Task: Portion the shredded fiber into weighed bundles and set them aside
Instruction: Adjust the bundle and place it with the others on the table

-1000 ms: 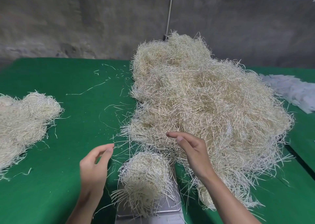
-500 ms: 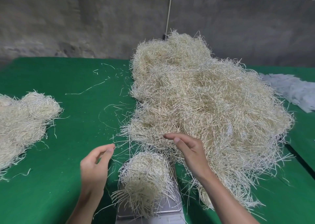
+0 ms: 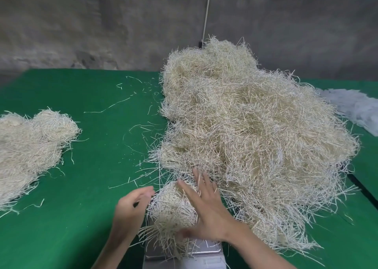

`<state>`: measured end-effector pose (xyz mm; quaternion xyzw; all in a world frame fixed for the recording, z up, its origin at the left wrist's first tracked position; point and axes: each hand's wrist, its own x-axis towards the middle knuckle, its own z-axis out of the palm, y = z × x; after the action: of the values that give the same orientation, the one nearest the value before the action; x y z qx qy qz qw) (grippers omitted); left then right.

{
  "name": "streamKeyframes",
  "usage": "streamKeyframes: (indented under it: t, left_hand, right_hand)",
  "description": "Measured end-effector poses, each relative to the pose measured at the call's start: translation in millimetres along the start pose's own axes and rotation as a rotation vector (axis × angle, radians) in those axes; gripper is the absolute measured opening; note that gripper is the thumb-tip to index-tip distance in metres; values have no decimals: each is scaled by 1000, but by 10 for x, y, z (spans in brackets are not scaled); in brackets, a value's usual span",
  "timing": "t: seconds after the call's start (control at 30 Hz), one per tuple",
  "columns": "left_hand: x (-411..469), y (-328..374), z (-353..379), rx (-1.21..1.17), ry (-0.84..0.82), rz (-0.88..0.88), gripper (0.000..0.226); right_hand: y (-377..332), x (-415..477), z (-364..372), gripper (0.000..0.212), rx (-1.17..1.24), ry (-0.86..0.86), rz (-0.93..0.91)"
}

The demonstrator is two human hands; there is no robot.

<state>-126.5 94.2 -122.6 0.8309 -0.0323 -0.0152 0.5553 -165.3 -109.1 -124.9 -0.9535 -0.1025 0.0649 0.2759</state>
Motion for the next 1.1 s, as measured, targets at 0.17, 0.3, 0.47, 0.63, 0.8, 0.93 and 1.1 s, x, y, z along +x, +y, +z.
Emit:
streamKeyframes:
  t: [0.17,0.3,0.47,0.63,0.8,0.93,1.1]
  left_hand:
    - [-123,-112,120,116,-156,-3,15]
    - [-162,-190,148,-26,145,-136,24]
    - [-145,-158,86,-379,246,-400,58]
    - [68,339,171,-931,-178,-521,81]
    - [360,911,264,-1170,-376,-566,43]
    - [521,1062,272,-1149,-249,-574,27]
    - [280,1145,489,-1087,-181,-434,14]
  right_hand:
    - [65,29,349,113,-141,-21,51]
    - [84,56,457,73,-151,41,54]
    - [-73,222,183,55,373,295,213]
    - [-319,378,-296,81,330,312,88]
    - [-486,400,-448,83,-52,203,-152]
    - [-572,286,-391,83,203,397,-261]
    - [-740,507,-678,50,563,560,47]
